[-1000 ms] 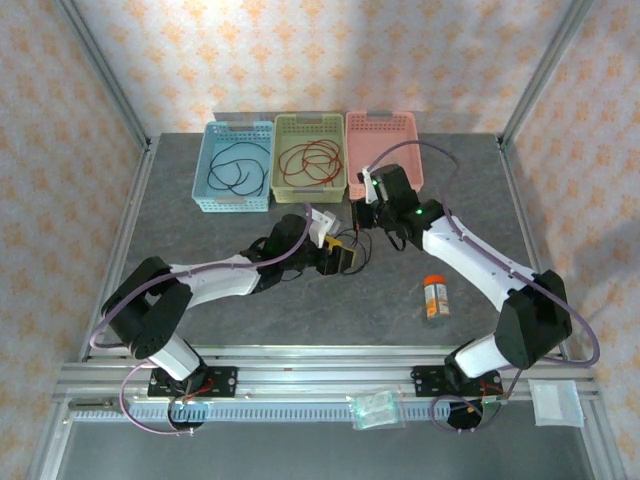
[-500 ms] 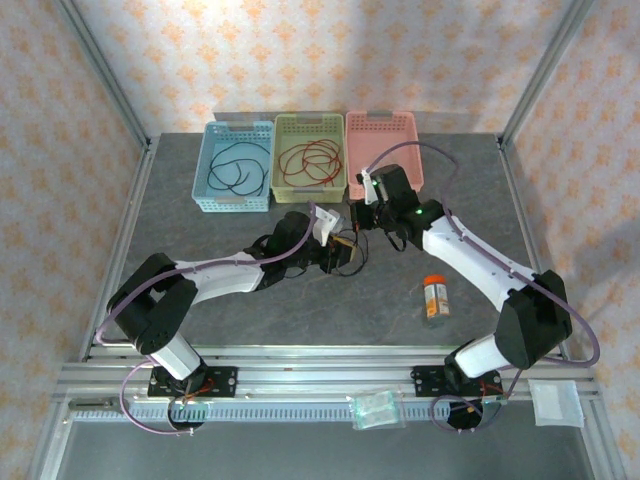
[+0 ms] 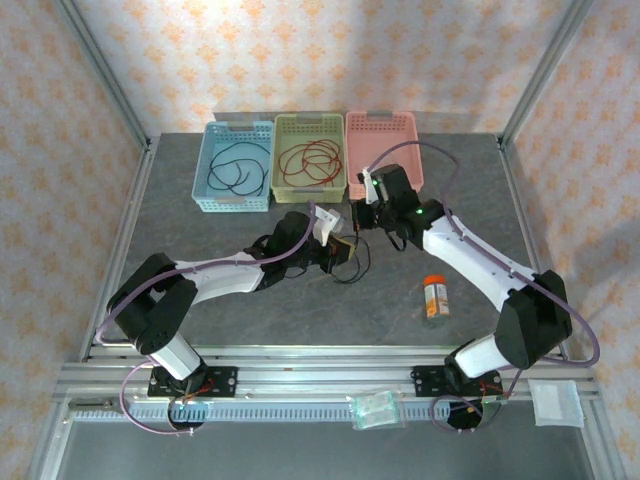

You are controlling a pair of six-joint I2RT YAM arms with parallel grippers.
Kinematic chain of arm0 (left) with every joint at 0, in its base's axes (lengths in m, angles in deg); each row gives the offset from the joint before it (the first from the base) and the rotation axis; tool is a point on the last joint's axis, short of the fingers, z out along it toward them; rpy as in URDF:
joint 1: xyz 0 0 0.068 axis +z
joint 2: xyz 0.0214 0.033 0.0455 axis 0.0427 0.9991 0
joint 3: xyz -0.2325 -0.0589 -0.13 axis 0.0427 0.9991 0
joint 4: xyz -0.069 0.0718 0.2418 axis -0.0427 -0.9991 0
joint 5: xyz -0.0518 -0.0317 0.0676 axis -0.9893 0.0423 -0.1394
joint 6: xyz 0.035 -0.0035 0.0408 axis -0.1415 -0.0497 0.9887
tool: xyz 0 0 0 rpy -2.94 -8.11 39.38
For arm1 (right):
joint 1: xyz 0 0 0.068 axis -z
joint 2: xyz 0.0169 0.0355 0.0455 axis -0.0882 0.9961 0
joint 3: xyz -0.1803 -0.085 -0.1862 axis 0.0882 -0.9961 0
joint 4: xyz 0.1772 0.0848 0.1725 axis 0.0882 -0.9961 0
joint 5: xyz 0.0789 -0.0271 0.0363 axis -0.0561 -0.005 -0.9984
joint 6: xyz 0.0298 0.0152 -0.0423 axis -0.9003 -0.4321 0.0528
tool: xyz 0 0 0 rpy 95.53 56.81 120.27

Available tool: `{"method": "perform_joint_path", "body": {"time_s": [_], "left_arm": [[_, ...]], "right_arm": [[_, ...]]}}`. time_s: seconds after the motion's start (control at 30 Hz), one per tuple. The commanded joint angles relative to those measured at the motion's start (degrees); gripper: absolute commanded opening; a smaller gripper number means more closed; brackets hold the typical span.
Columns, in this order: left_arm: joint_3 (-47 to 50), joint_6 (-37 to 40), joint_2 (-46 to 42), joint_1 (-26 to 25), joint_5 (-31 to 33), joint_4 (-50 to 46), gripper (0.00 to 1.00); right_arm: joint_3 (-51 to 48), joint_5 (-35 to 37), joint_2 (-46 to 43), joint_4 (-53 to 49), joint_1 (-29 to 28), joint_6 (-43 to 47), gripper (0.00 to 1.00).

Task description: Untangle the cables

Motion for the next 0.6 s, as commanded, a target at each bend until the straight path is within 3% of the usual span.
{"method": "perform_joint_path", "body": {"time_s": [0.0, 0.2, 0.3, 0.4, 0.47, 0.57], "left_arm": [[0.3, -1.16, -2.68, 0.43, 0.32, 2.63, 0.0], [2.71, -3.84, -4.58, 2.63, 0.37, 5.0, 0.0], [3.84, -4.85, -5.45, 3.73, 0.03, 6.25, 0.0], [4.7, -5.86, -6.26, 4.62, -0.64, 7.37, 0.0], [5.05, -6.64, -6.82, 5.25, -0.9, 7.87, 0.0], [5.32, -7.18, -7.73, 6.12, -1.17, 8.07, 0.0]], "right_arm": [[0.54, 6.09, -1.64, 0.98, 0.14, -1.0, 0.19], [-3.89, 10.78, -5.62, 6.05, 0.22, -4.93, 0.49], [-6.54, 11.77, -6.9, 8.37, 0.22, -7.21, 0.55], [-9.09, 9.16, -7.35, 10.07, 0.6, -8.47, 0.55], [-11.23, 1.06, -7.57, 12.02, 1.42, -7.35, 0.49], [-14.92, -7.95, -8.27, 15.82, 1.58, -5.85, 0.48]]}}
